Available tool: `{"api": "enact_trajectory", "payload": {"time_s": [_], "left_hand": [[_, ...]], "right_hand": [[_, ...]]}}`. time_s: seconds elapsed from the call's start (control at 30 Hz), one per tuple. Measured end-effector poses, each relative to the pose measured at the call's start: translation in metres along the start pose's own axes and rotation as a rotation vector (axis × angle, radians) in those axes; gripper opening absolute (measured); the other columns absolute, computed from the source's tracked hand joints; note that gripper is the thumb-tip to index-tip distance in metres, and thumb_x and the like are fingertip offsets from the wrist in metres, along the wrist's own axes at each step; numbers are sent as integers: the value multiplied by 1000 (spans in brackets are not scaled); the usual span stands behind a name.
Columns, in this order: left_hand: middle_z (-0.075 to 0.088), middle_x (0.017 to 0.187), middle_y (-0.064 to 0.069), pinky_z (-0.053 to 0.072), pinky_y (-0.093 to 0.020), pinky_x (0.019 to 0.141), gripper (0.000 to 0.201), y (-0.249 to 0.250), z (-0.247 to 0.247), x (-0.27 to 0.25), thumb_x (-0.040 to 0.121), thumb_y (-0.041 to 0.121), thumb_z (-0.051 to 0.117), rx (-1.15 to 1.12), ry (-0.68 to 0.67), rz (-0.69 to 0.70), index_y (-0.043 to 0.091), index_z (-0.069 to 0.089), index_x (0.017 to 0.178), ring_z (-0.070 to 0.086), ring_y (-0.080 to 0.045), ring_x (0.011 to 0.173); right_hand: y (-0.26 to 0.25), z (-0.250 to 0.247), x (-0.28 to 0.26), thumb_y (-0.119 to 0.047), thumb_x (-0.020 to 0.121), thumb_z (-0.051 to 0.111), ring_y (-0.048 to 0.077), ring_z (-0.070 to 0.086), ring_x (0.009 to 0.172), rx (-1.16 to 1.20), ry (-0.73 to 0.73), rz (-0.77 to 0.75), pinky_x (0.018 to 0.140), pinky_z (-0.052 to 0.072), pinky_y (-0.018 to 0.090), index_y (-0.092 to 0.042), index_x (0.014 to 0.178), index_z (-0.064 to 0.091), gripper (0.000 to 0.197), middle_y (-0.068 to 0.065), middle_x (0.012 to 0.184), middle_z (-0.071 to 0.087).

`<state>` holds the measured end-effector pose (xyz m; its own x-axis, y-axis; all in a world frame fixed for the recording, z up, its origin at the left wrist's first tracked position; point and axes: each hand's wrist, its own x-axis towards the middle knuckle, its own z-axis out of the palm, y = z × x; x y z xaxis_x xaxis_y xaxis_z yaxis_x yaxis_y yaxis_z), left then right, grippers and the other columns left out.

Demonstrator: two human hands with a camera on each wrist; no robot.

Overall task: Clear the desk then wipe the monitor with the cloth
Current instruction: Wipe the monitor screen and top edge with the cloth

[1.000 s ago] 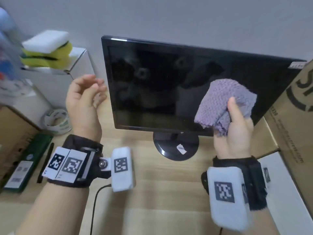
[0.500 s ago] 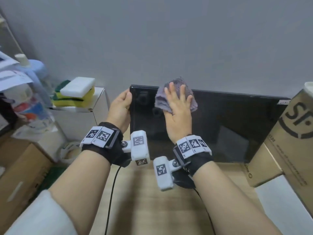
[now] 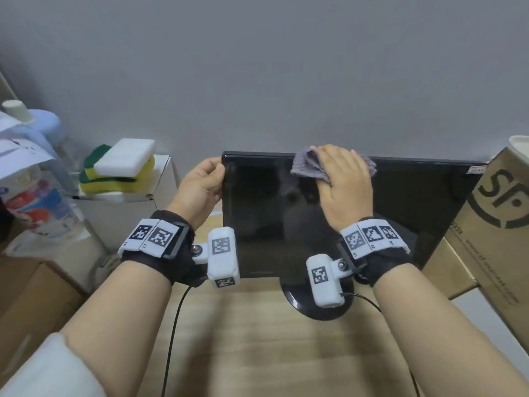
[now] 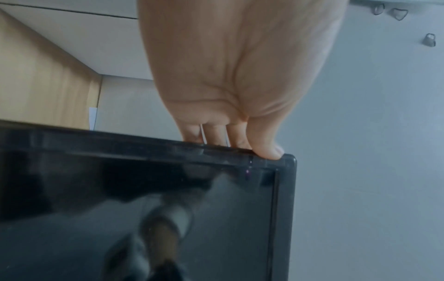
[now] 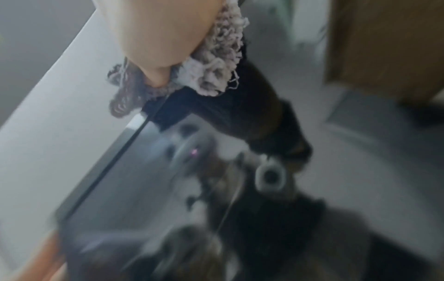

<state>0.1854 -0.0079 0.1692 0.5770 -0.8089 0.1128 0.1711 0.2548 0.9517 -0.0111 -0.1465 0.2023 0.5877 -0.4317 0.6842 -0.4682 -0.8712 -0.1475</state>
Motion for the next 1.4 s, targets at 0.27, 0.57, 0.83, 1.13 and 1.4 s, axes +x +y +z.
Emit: {"api": "enact_trajectory", "payload": {"time_s": [0.27,0.57,0.83,1.13,1.4], "left_hand": [[72,85,9,51,-19,70,22,5,-9,-3,96,13,38,-74,-75,-100,19,59,96,66,-7,80],[67,112,10,42,-12,90,53,25,9,-14,99,43,12,20,-106,-240,14,52,118,60,3,106],[62,118,0,47,-10,66,43,17,9,-6,99,40,21,185,-4,-243,20,55,115,56,-22,113],[66,110,3,47,-23,75,49,11,2,-3,95,49,23,192,-123,-213,20,57,116,64,-8,97],[71,81,15,48,-21,73,47,7,1,-1,98,43,19,226,-47,-184,26,62,92,63,-8,84]], "right_hand": [[-7,14,-1,-8,79,45,32,42,131,71,156,277,114,12,40,-11,123,57,45,9,129,59],[-90,67,-12,-5,77,55,20,26,138,176,8,-256,118,3,30,-11,136,42,60,8,144,44],[-45,125,-145,-6,64,72,17,40,124,-70,-525,-561,111,22,30,-15,130,48,70,0,129,60],[-56,81,-33,-18,84,56,12,5,145,-45,47,-294,117,-1,33,-24,138,38,57,0,144,44],[-55,112,-107,-20,79,47,19,28,132,-126,-237,-480,116,-4,33,-25,136,35,58,-7,142,44]]}}
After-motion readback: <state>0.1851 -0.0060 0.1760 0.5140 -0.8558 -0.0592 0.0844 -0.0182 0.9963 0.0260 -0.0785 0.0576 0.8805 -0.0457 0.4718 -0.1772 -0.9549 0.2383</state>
